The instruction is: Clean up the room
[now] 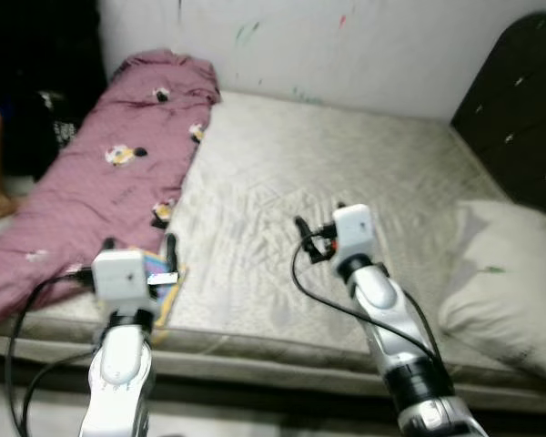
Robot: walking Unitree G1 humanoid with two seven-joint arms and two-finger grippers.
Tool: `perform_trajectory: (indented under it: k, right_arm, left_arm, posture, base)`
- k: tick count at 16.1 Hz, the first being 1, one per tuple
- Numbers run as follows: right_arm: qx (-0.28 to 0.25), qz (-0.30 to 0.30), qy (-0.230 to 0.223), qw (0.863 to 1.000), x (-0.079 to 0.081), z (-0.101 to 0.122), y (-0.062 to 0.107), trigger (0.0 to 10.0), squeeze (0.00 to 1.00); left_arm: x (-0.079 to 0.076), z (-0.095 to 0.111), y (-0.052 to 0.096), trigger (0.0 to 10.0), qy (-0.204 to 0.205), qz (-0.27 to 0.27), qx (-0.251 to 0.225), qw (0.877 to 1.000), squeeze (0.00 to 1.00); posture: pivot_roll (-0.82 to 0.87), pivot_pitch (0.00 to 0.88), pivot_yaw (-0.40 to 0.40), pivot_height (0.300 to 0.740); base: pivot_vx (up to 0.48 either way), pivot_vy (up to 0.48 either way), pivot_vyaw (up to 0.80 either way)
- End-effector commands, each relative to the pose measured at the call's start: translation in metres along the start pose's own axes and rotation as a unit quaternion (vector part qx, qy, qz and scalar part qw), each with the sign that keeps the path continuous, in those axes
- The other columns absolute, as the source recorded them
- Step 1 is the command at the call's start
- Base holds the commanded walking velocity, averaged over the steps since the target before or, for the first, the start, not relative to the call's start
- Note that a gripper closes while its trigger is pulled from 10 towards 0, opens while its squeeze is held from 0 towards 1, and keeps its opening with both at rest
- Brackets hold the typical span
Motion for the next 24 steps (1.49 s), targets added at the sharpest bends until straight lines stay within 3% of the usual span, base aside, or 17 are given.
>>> perform_trajectory:
  k: [1, 5, 11, 18, 24]
  right_arm:
    - [0.004, -0.040, 0.002, 0.999, -0.019, -0.004, 0.007, 10.0, 0.00]
    - [0.018, -0.089, 0.000, 0.996, -0.034, -0.014, 0.024, 10.0, 0.00]
    - [0.017, -0.084, -0.003, 0.996, -0.029, -0.009, 0.020, 10.0, 0.00]
    - [0.021, -0.084, -0.017, 0.996, -0.030, -0.010, 0.016, 10.0, 0.00]
    - [0.025, -0.078, -0.007, 0.997, -0.033, -0.010, 0.015, 10.0, 0.00]
  left_arm:
    - [-0.012, -0.007, -0.004, 10.0, -0.001, -0.037, 0.018, 0.999, 0.00]
    - [-0.031, -0.014, -0.015, 10.0, -0.017, -0.105, 0.038, 0.994, 0.00]
    - [-0.022, -0.018, -0.011, 10.0, -0.022, -0.093, 0.049, 0.994, 0.00]
    - [-0.018, -0.015, -0.007, 10.0, -0.013, -0.082, 0.045, 0.996, 0.00]
    - [-0.024, -0.014, -0.008, 10.0, -0.002, -0.086, 0.045, 0.995, 0.00]
  posture:
    - [-0.05, 0.000, -0.005, 0.740]
    - [-0.11, 0.000, 0.064, 0.740]
    - [-0.06, 0.000, 0.024, 0.740]
    - [-0.03, 0.000, -0.011, 0.740]
    - [-0.04, 0.000, -0.029, 0.740]
  base:
    - [0.000, 0.000, 0.00]
    - [0.000, 0.000, 0.00]
    - [0.000, 0.000, 0.57]
    - [0.000, 0.000, 0.00]
    - [0.000, -0.301, 0.00]
Point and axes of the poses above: a point about 5 cm out from each wrist's last joint towards the gripper, its own y axis pointing back from the gripper into the wrist, its own z axis along the axis of the wrist's last joint, x = y × z, the point moved 5 cm from there along -y, pointing out of the wrist towards the gripper, and after that the axes turned 15 degrees about y, right-handed, at the moved point
